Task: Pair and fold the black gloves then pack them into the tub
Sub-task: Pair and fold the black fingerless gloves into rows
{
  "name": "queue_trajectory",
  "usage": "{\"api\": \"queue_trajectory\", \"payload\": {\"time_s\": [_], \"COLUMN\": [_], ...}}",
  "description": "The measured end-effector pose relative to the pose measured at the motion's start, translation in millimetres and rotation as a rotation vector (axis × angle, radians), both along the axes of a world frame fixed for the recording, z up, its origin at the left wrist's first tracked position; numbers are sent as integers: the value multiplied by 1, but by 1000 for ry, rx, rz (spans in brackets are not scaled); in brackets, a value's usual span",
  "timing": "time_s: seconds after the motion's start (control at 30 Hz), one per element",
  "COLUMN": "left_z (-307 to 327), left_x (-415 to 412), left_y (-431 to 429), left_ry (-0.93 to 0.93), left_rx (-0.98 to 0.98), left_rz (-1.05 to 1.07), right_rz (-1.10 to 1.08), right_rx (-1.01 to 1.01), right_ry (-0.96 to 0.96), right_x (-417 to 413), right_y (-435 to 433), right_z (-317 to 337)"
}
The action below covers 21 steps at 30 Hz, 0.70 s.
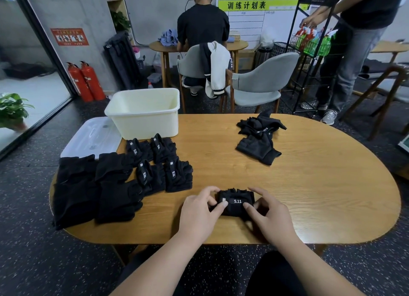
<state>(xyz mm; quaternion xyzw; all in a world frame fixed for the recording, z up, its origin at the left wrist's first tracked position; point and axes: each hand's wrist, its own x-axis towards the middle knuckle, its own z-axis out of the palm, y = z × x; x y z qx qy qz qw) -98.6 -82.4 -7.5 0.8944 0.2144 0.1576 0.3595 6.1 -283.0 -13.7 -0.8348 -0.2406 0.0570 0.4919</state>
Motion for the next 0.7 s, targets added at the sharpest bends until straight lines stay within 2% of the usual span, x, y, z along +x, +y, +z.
{"api": "queue_trajectory", "payload": {"time_s": [0.17, 0.37, 0.43, 0.5, 0.6, 0.7], "left_z": [-1, -13, -12, -13, -11, -11], "left_x": [4, 8, 6, 1, -7, -7], "left_y": [-8, -8, -11, -14, -13, -8], "left_ry": [-5, -40, 0, 79, 227, 287], "left_rx": [124, 511, 585, 604, 531, 544], "left_rz": [-48, -95, -157, -244, -407, -441], "right_rz": [-105, -192, -197, -186, -158, -141], "right_rx": [-182, -358, -441, -523, -642, -705], "right_ry": [-173, -411, -526, -588, -599, -577], "right_x": [0, -4, -2, 1, 5, 10], "right_y": [8, 19, 23, 25, 28, 30], "right_z": [-8, -20, -19, -17, -12, -5]}}
